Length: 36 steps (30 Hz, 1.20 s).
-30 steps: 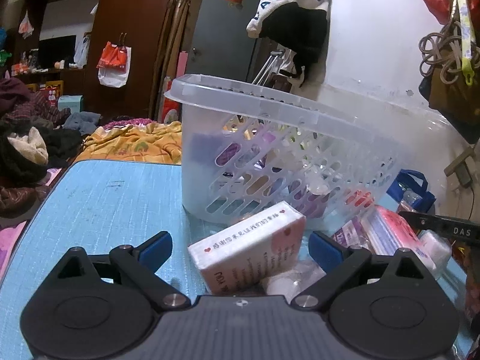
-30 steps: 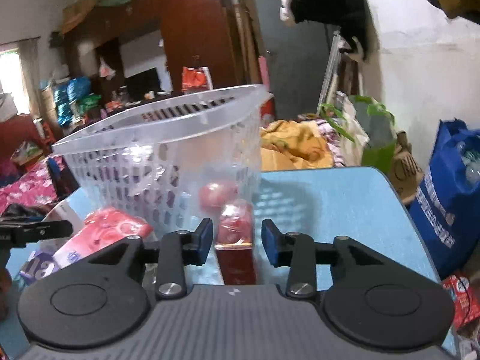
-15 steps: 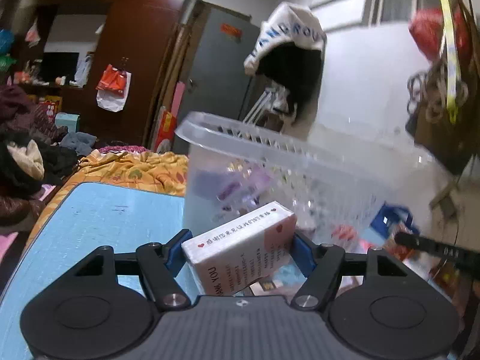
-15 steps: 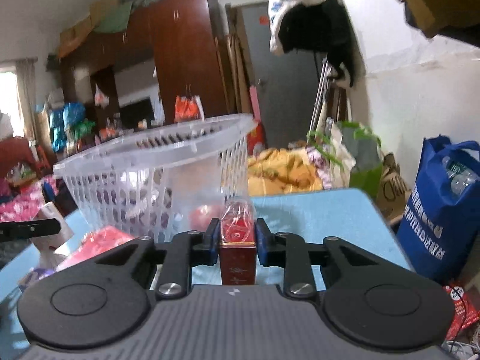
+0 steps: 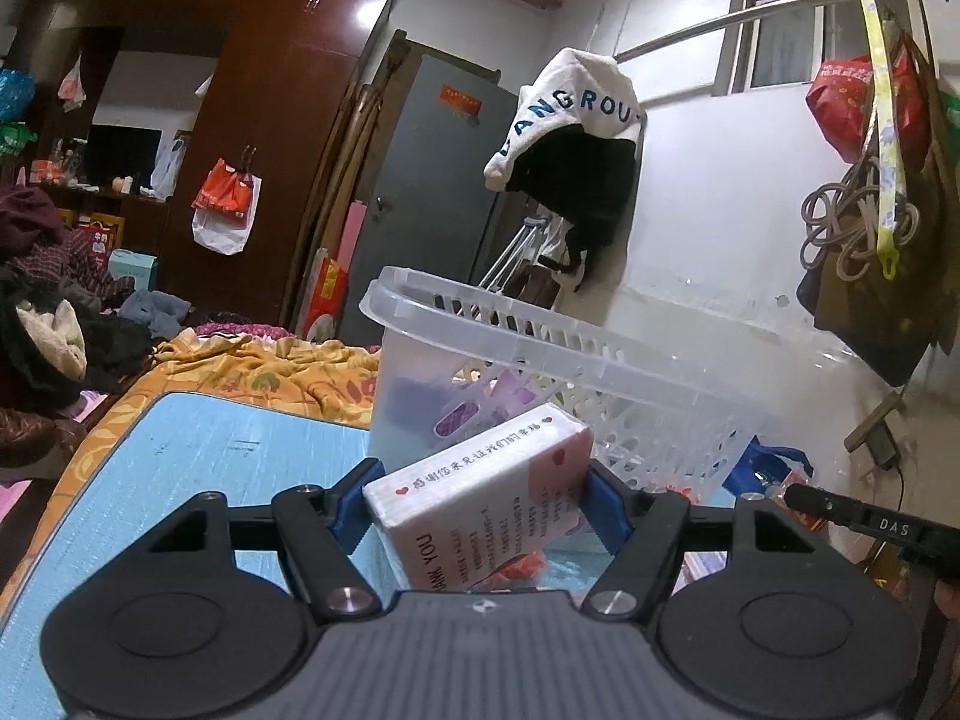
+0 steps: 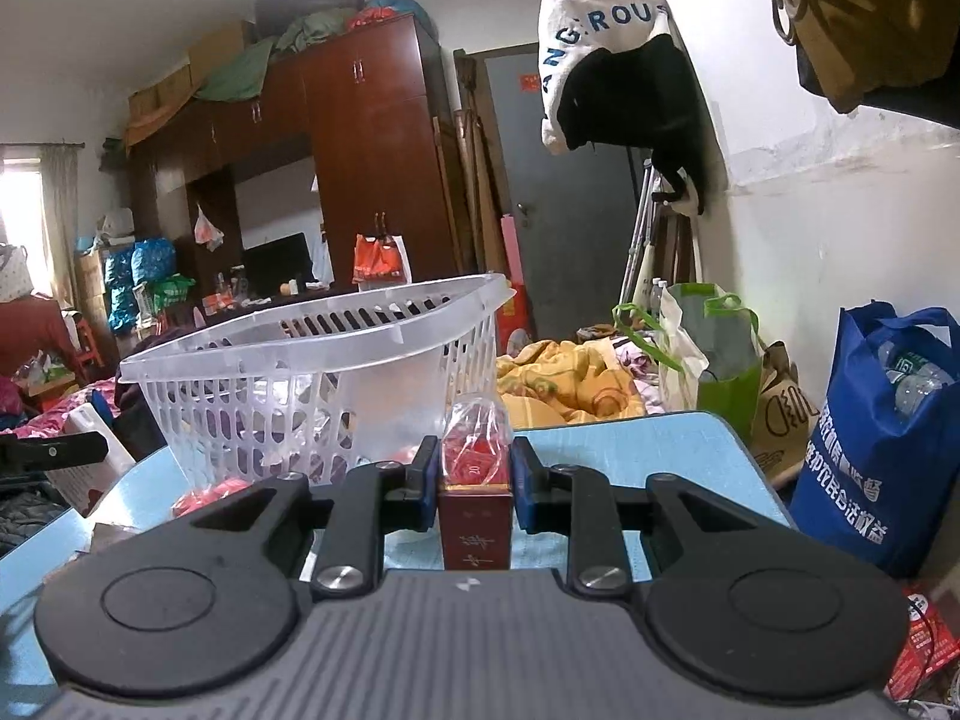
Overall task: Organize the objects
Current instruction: 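Lift both held boxes over the white basket and open both tools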
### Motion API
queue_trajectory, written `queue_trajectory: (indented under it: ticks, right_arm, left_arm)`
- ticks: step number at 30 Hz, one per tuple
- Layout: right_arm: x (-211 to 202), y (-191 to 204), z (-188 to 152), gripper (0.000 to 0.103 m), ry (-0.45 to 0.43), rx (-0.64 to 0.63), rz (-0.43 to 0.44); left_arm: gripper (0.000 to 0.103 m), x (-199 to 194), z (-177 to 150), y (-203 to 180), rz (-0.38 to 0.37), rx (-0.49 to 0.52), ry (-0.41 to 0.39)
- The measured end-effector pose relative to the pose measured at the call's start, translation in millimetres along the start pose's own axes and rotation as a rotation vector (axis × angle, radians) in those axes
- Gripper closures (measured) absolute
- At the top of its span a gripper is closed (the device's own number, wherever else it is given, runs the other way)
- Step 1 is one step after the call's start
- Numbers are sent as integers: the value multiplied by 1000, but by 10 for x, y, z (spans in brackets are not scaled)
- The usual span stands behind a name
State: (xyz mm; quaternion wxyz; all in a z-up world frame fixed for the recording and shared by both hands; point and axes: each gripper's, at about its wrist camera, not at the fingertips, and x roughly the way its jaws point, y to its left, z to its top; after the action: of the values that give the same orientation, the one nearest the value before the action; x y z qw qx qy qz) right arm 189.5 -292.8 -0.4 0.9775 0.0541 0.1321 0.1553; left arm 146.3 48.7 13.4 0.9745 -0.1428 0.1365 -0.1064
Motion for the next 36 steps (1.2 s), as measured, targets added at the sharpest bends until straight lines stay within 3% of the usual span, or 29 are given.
queue_trajectory:
  ticks: [18,24,30,34,35,36]
  right_arm:
    - [-60,-23,6,76,-33,6,27]
    - [-359,194,425,76,-110,-22,94]
    - [-28,649,1079,76,-120,-93,175]
    - [443,790,1225,75,-80,-145,112]
    - [545,793,1213,72,-69,-152,103]
    - [629,786,1185,49,-55,-158,108]
  left_arm:
    - [30,-120,45,-33,-19,19,-49]
    - [30,-280,505,-296,-91,60,-108]
    - [30,296,1206,-576,-73,92,-49]
    - [28,780,1309,-556,-24,75,31]
    - [25,894,1281,-543,-18,80,59]
    - [20,952,1239,-519,-7,80,74]
